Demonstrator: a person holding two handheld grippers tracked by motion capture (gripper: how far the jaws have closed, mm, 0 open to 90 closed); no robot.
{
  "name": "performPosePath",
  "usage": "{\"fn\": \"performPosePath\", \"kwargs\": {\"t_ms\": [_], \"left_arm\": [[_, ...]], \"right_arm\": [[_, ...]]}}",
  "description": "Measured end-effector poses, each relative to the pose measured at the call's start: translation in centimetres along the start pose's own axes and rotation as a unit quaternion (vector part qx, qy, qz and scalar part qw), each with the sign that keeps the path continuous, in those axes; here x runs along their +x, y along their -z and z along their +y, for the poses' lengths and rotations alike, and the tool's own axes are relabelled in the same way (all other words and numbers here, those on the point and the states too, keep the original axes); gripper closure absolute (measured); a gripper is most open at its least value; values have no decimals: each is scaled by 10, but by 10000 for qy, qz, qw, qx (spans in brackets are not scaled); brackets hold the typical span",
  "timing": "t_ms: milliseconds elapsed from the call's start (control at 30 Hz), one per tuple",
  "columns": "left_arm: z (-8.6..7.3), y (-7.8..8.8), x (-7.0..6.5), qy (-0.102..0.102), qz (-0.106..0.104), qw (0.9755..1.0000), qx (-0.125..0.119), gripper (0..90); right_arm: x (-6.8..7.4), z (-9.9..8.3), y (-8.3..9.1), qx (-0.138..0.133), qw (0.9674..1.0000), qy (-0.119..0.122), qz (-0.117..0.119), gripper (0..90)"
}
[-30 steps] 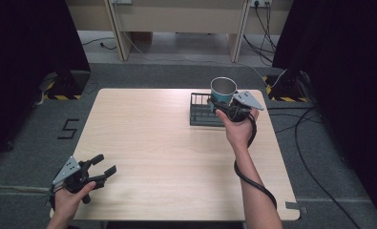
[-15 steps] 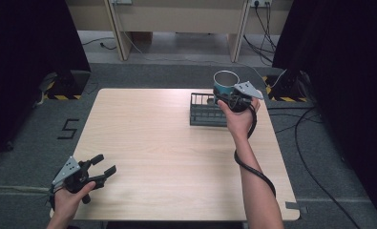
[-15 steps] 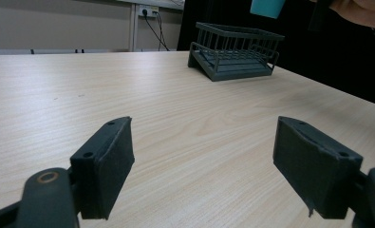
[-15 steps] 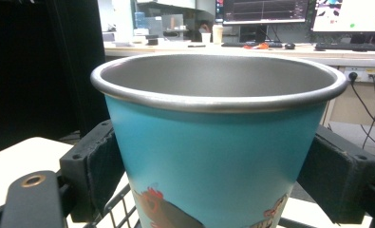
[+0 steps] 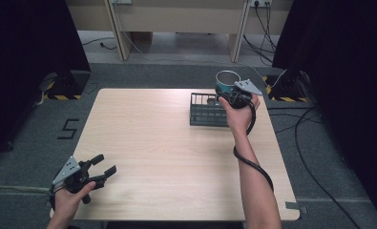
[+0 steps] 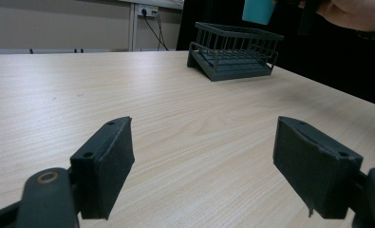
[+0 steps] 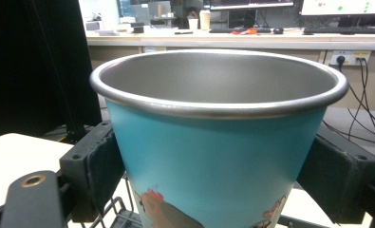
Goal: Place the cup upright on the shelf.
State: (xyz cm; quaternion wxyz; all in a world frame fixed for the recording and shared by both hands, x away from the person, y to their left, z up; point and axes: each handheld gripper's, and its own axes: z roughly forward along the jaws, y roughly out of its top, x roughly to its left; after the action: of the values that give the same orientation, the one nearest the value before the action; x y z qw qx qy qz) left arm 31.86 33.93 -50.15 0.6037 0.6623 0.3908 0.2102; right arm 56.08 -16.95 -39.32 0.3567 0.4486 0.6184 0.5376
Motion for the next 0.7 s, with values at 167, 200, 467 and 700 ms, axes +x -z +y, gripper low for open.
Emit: {"fn": "performPosePath", "kwargs": {"t_ms": [167, 200, 467, 700], "left_arm": [[0, 0, 0, 2, -4, 10000, 3, 206], [0, 0, 0, 4, -3, 10000, 0, 206], [0, 0, 0, 11, -9, 10000, 10, 207], [0, 0, 0, 14, -12, 10000, 9, 207]], "right_arm": [[-2, -3, -6, 74, 10000, -17, -63, 163], [-3, -4, -7, 86, 9999, -36, -75, 162], [-5, -13, -16, 263, 9995, -77, -150, 163], [-5, -23, -22, 477, 9986, -72, -238, 162]]}}
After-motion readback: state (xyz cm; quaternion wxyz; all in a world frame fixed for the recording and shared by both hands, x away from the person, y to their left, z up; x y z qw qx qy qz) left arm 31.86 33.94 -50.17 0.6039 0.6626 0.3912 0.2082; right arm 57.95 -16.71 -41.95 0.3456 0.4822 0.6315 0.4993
